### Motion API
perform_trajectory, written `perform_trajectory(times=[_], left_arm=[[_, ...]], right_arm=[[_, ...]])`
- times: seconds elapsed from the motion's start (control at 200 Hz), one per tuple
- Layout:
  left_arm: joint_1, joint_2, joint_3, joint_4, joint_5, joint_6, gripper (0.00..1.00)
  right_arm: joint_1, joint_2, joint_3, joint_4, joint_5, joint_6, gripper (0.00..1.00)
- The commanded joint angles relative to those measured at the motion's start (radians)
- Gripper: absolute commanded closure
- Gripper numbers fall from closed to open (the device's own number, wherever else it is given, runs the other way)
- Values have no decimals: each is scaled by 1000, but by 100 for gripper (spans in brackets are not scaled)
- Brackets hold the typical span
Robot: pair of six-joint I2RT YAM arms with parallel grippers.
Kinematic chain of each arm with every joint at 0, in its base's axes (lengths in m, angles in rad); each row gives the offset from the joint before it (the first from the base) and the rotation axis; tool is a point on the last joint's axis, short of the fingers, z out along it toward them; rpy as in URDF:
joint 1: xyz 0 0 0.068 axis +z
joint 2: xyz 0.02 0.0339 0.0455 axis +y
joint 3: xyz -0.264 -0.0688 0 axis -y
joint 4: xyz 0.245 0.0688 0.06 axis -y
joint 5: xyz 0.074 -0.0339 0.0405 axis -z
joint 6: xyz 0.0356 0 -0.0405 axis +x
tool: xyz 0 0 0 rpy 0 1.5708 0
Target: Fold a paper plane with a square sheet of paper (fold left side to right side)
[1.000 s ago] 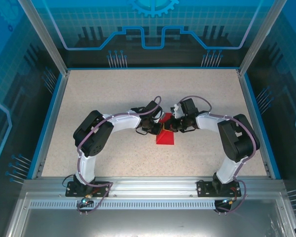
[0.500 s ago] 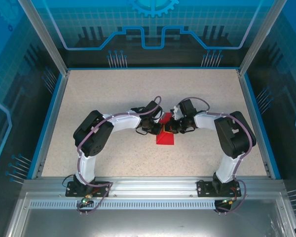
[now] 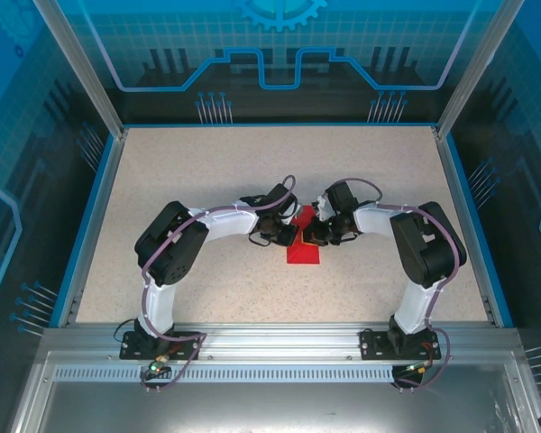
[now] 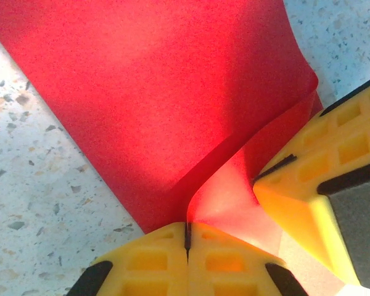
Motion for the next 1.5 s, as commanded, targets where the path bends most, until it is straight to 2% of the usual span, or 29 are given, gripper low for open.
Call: perform_trajectory(times=[0.0, 0.26, 0.405, 0.53, 0.63, 0.755, 0.925, 1.055, 1.18, 1.496], left_arm=[[-6, 48, 4, -50, 14, 19, 95], [-6, 38, 6, -56, 15, 20, 92], [-7, -11, 8, -64, 13, 16, 83], [-7, -79, 8, -78, -1, 13, 70], [-6, -130, -6, -79, -2, 5, 66], [-9, -185, -57, -58, 57, -27, 66], [-29, -228, -143, 47, 223, -111, 69], [-33, -223, -194, 132, 306, -173, 71], [-33, -185, -201, 164, 331, -198, 71], [-30, -118, -203, 177, 306, -211, 74]], right_arm=[[10, 18, 13, -60, 35, -24, 98], [6, 30, 1, -78, 59, -31, 98], [7, 38, -7, -79, 60, -29, 98], [7, 39, -12, -74, 58, -29, 98], [5, 37, -11, -73, 56, -28, 98], [7, 36, -11, -67, 48, -29, 98], [7, 36, -11, -66, 44, -28, 98], [8, 38, -8, -67, 41, -31, 98], [10, 39, -6, -70, 41, -32, 98], [10, 35, -5, -75, 42, -36, 98]])
